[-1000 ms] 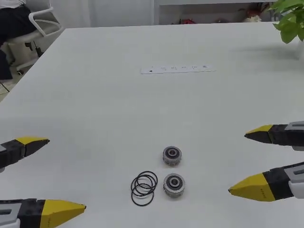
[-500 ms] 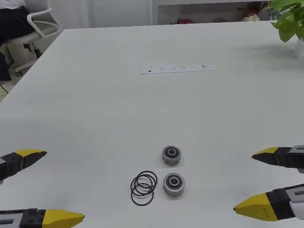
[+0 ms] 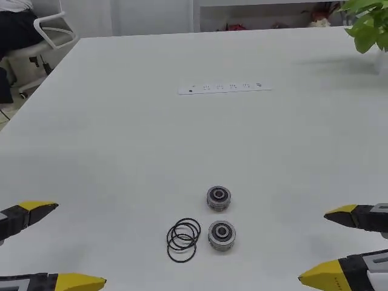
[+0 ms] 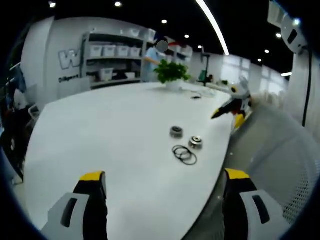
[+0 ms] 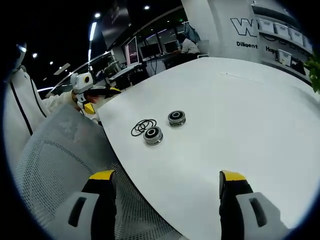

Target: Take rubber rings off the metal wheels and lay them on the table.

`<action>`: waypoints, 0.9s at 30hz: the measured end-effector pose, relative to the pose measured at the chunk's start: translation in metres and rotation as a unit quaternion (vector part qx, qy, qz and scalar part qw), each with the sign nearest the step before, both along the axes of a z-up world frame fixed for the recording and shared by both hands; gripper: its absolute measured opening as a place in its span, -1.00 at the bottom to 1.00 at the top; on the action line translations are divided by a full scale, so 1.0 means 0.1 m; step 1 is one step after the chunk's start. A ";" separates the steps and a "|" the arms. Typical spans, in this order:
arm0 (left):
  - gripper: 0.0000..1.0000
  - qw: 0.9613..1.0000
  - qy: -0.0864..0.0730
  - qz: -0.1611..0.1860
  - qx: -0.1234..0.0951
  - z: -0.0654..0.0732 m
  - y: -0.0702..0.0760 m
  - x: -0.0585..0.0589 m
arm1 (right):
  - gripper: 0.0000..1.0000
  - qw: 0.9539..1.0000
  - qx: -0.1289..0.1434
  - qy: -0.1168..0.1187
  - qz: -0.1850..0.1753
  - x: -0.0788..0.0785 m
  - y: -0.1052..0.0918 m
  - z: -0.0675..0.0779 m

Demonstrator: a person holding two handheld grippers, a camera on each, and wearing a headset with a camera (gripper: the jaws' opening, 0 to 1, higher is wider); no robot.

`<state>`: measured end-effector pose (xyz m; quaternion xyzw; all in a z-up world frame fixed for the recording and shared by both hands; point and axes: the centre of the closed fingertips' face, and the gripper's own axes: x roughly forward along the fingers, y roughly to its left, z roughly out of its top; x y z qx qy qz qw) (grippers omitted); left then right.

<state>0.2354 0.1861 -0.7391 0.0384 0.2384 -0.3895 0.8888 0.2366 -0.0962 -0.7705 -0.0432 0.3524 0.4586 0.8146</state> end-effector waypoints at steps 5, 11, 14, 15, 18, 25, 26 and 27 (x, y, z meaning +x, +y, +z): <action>0.96 1.000 0.002 0.002 -0.003 -0.01 -0.01 0.00 | 0.62 1.000 0.002 0.003 -0.005 0.00 -0.01 -0.01; 0.96 1.000 0.001 0.003 -0.006 0.00 -0.04 -0.01 | 0.62 1.000 0.006 0.003 -0.007 0.00 0.02 -0.01; 0.96 1.000 0.002 0.003 -0.006 0.00 -0.05 -0.01 | 0.62 1.000 0.006 0.004 -0.005 0.00 0.03 -0.01; 0.95 1.000 0.003 0.003 -0.006 0.00 -0.05 -0.02 | 0.62 1.000 0.007 0.004 -0.005 0.00 0.03 -0.02; 0.95 1.000 0.003 0.004 -0.007 0.00 -0.05 -0.02 | 0.62 1.000 0.008 0.004 -0.006 0.00 0.04 -0.02; 0.95 1.000 0.004 0.006 -0.007 0.00 -0.03 -0.02 | 0.60 1.000 0.012 0.007 -0.005 -0.01 0.06 -0.02; 0.95 1.000 0.004 0.005 -0.007 0.00 -0.03 -0.02 | 0.60 1.000 0.012 0.008 -0.004 -0.02 0.06 -0.03; 0.94 1.000 0.004 0.005 -0.007 0.00 -0.03 -0.02 | 0.60 1.000 0.011 0.008 -0.003 -0.03 0.07 -0.04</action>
